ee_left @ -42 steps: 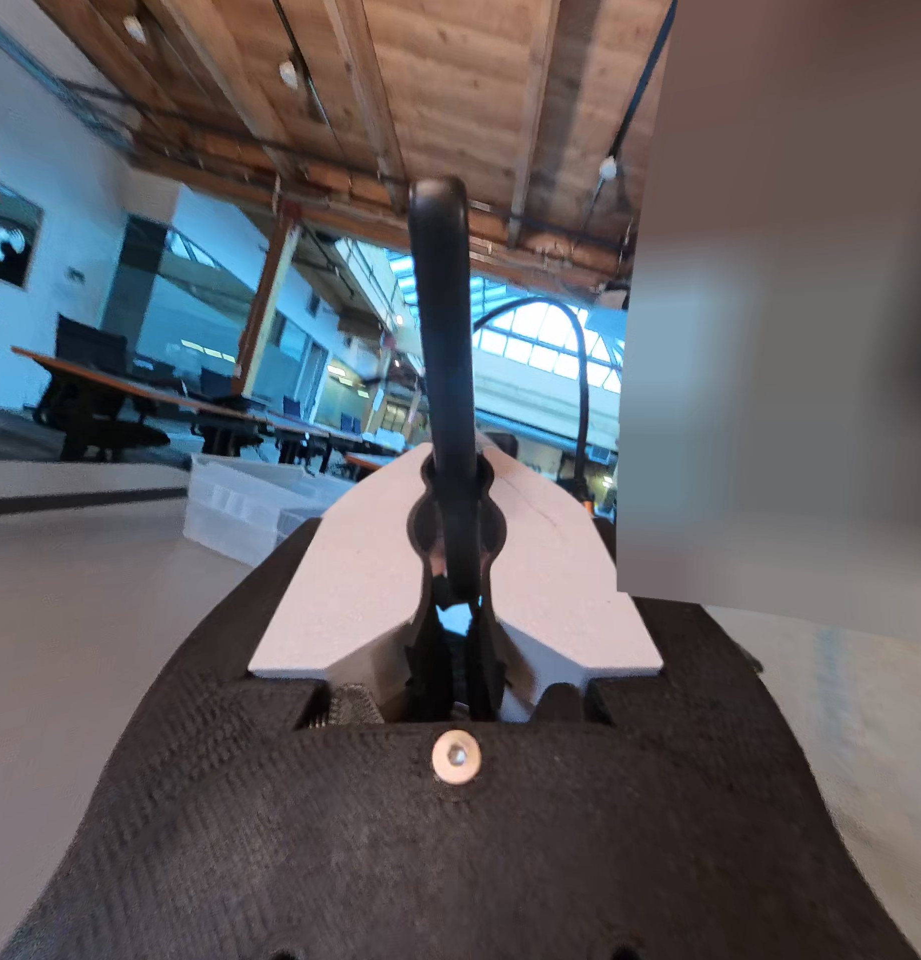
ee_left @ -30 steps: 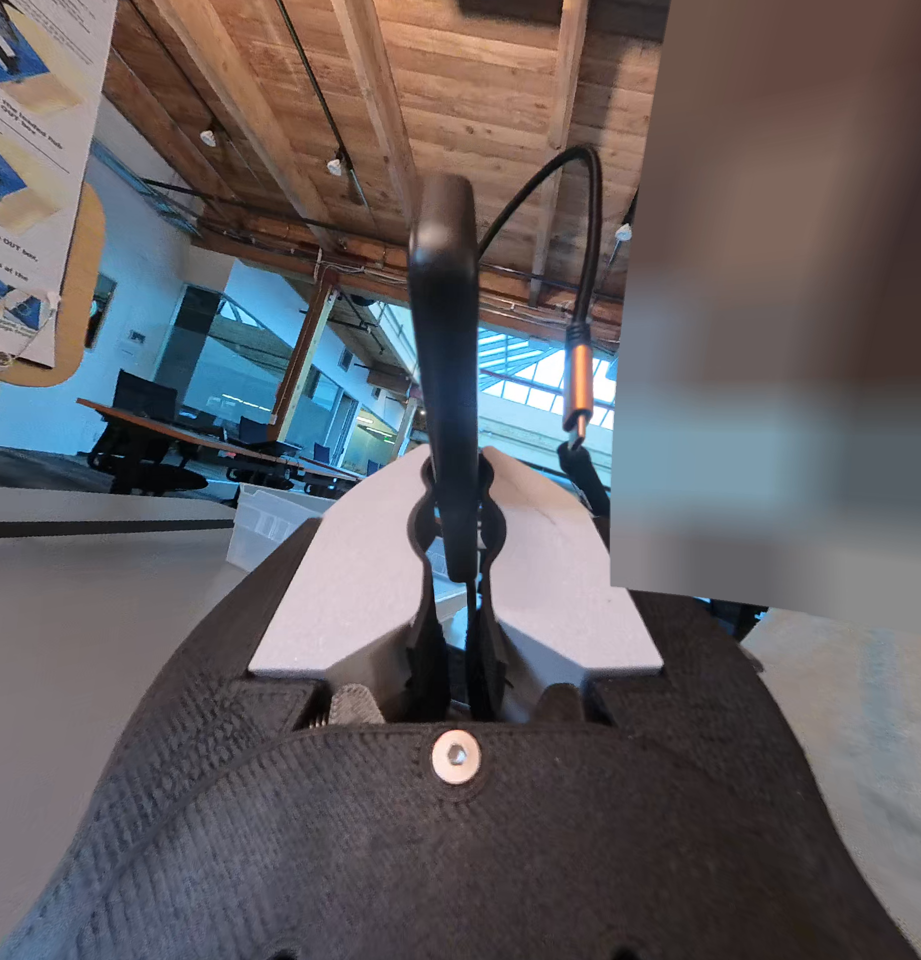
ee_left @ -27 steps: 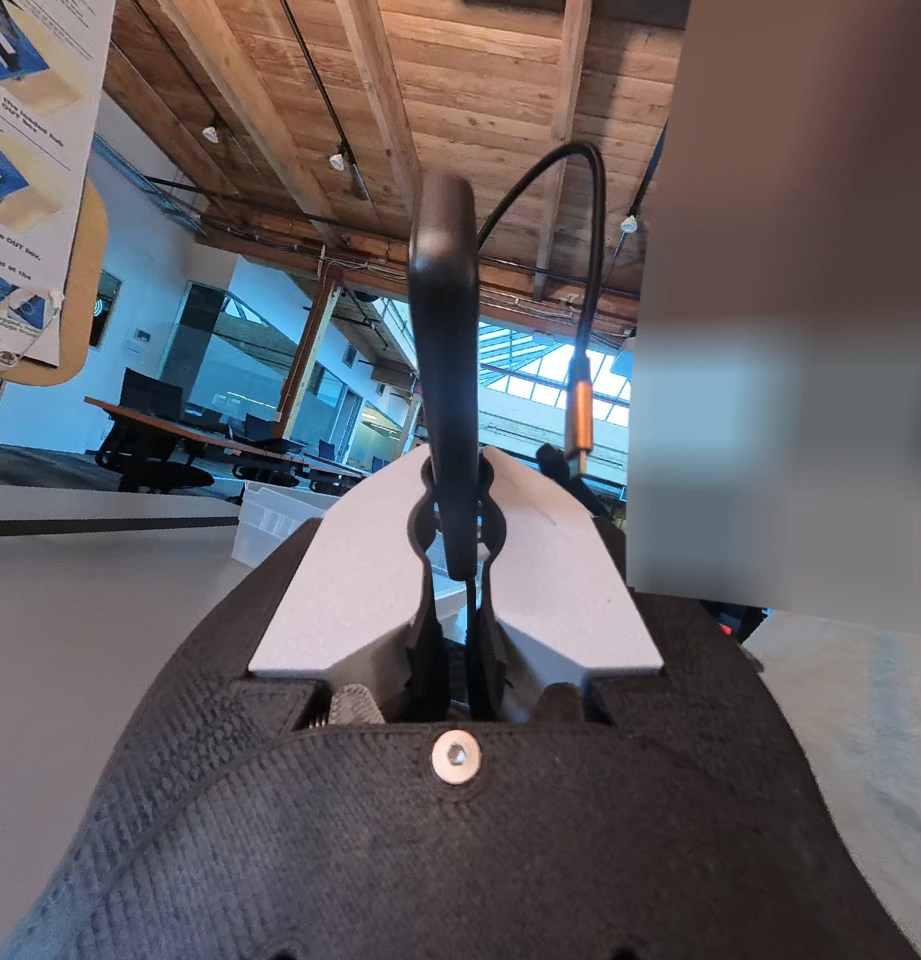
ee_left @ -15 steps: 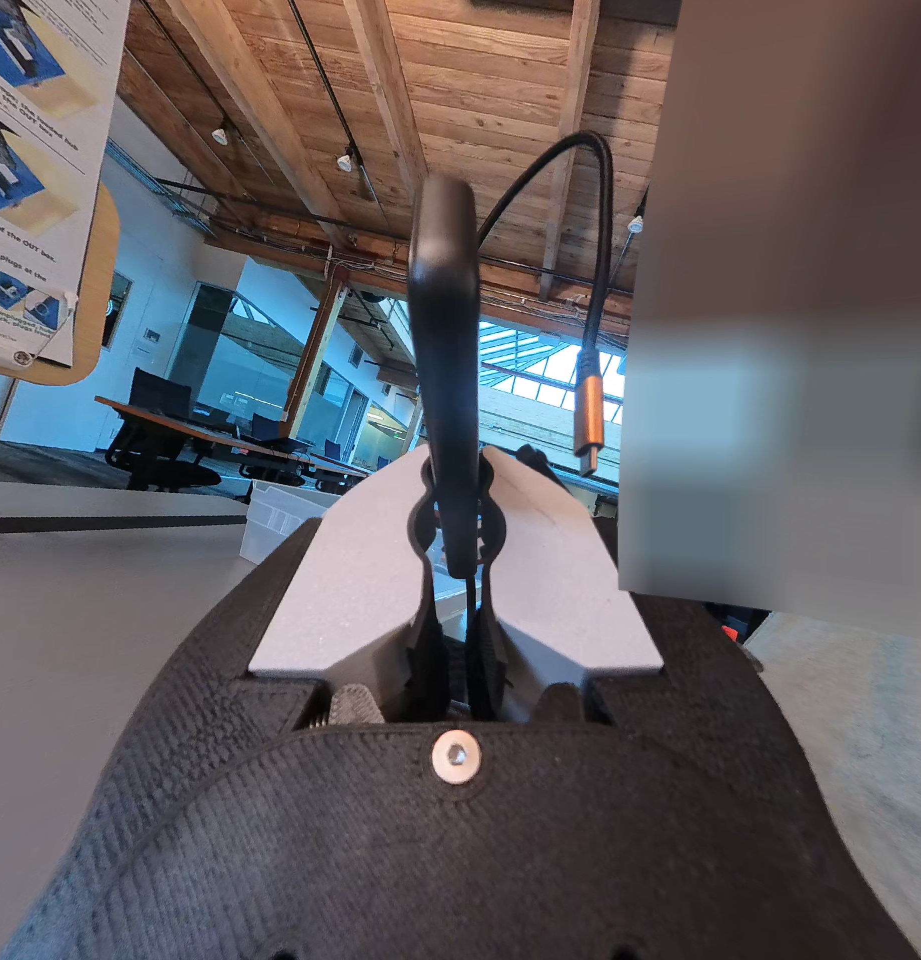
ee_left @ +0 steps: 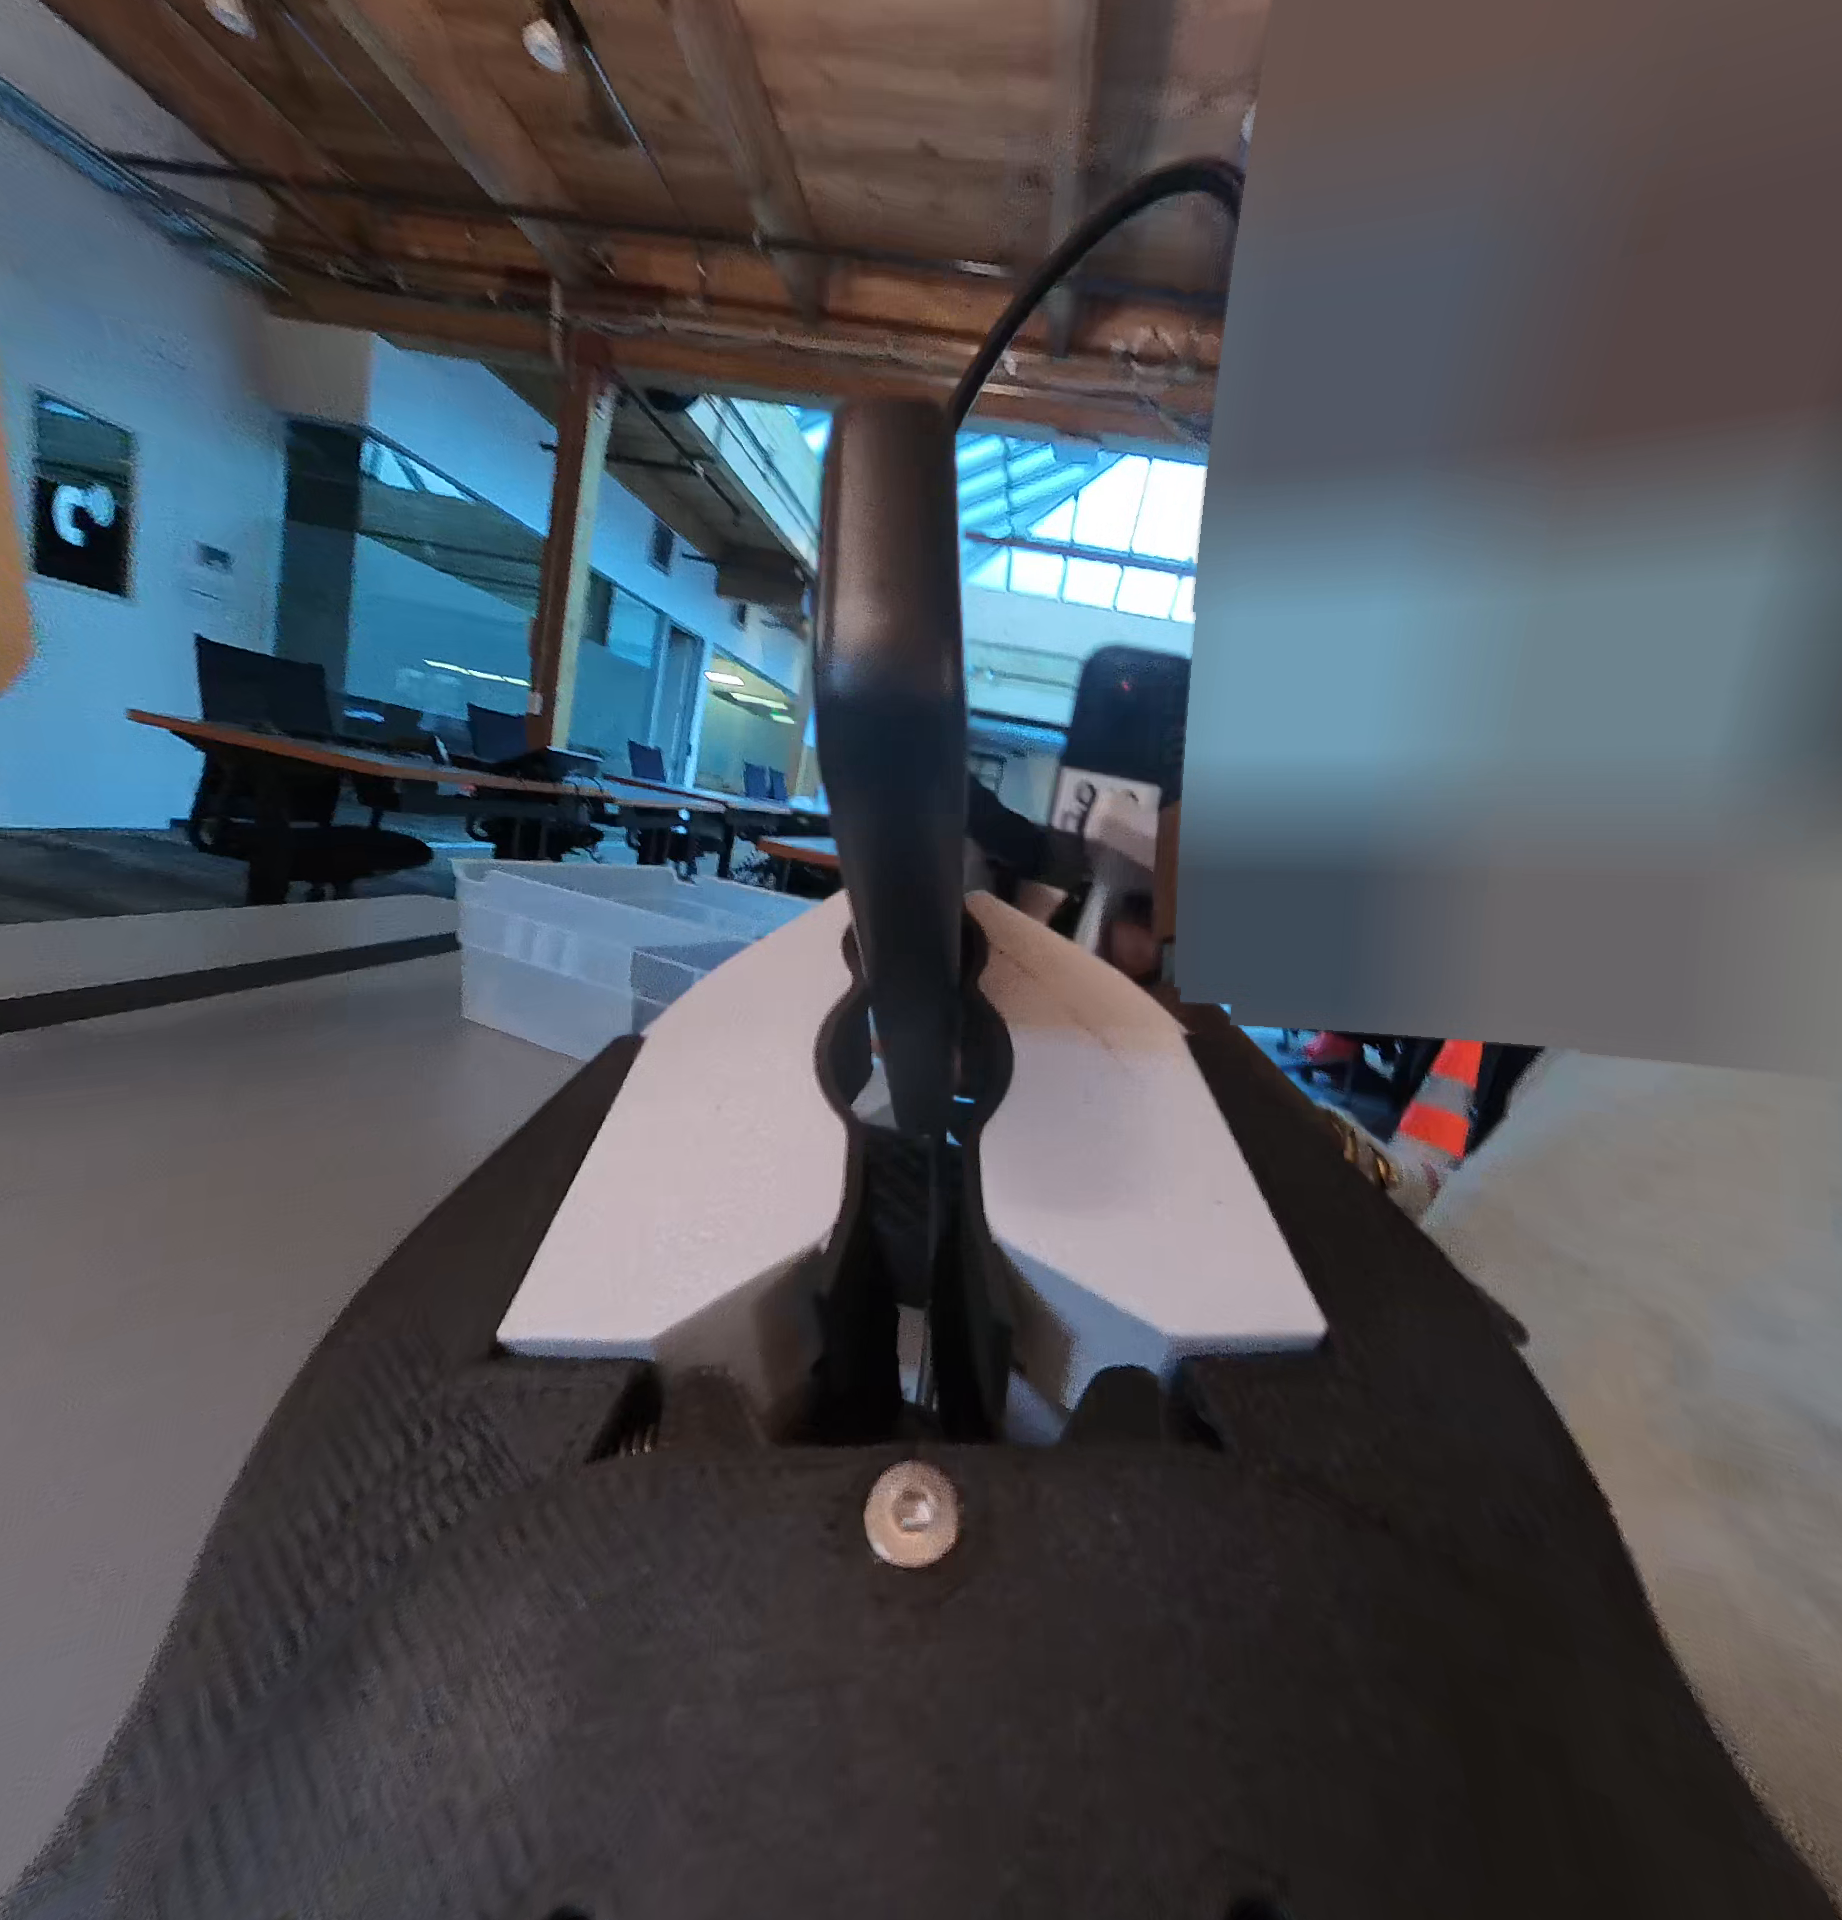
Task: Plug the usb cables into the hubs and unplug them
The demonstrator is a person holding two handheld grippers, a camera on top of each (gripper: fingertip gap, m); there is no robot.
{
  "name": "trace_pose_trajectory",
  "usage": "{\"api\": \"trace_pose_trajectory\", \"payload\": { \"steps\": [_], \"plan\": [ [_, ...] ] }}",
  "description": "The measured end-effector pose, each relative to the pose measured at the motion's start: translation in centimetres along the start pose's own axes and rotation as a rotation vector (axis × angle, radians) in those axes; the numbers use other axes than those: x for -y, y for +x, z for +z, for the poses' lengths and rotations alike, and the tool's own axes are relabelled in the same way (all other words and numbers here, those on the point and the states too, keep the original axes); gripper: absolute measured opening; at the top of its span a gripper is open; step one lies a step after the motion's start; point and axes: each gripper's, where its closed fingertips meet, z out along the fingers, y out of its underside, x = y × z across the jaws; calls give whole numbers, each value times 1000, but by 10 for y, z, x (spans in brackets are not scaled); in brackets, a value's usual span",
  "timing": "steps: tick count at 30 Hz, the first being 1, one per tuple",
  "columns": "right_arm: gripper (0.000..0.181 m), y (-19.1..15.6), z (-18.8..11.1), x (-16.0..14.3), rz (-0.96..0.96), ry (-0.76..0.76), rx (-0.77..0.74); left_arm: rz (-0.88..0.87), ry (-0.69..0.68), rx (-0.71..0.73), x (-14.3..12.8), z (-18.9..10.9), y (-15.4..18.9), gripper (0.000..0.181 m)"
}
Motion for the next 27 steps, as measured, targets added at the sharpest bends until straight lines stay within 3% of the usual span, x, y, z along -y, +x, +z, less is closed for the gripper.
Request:
{"api": "trace_pose_trajectory", "payload": {
  "steps": [4,6,9,13,15,27],
  "plan": [
    [28,-8,33,1,57,67,78,30,-99,-76,-17,7,14,13],
    [8,-14,38,-5,55,46,129,43,-125,-96,-21,9,18,12],
    [7,-19,35,-5,129,50,180,51,-136,-110,-23,9,21,13],
    [6,-18,29,-11,175,37,180,55,-36,-117,-7,6,23,20],
    [6,-20,28,-12,163,32,179,34,-64,-126,-9,4,22,13],
    [6,-18,12,-18,108,-46,160,-1,-133,-131,-20,10,22,13]
  ]
}}
